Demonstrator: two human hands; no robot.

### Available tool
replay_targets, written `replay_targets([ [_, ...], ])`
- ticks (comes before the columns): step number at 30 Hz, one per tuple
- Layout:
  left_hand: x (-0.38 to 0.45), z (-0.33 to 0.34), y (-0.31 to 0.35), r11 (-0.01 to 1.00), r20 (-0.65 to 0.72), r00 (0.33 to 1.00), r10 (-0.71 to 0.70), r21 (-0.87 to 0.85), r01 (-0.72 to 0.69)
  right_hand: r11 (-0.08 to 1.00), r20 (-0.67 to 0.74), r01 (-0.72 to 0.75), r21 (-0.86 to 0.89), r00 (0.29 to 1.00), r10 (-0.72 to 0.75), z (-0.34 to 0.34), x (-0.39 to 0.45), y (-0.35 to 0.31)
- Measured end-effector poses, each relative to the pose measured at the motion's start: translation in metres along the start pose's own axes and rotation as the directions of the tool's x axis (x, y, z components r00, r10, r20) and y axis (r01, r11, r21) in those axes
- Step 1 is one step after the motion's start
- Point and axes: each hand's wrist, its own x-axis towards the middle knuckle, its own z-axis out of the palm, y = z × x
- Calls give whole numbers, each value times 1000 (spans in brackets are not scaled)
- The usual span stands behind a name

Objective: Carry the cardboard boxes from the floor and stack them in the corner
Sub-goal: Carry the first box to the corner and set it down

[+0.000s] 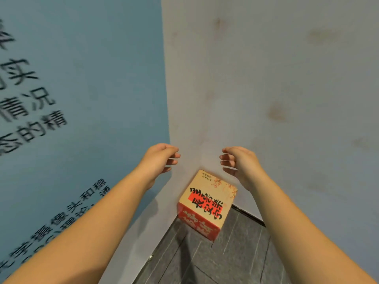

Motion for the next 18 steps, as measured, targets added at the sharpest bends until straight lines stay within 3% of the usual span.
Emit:
replay_targets([
  [5,-47,-14,5,998,-191,982,-8,-61,-4,998,208,40,-58,978,-27,18,-13,-18],
  [9,-95,-14,-1,987,-388,921,-38,-156,-25,986,401,83,-142,916,-19,29,-28,-22],
  [14,-175,-13,-20,953,-584,802,-126,-295,-65,957,610,143,-252,791,43,54,-71,-11],
  [18,-260,-22,-38,923,-735,651,-187,-359,-141,924,762,209,-321,636,121,83,-127,-1],
])
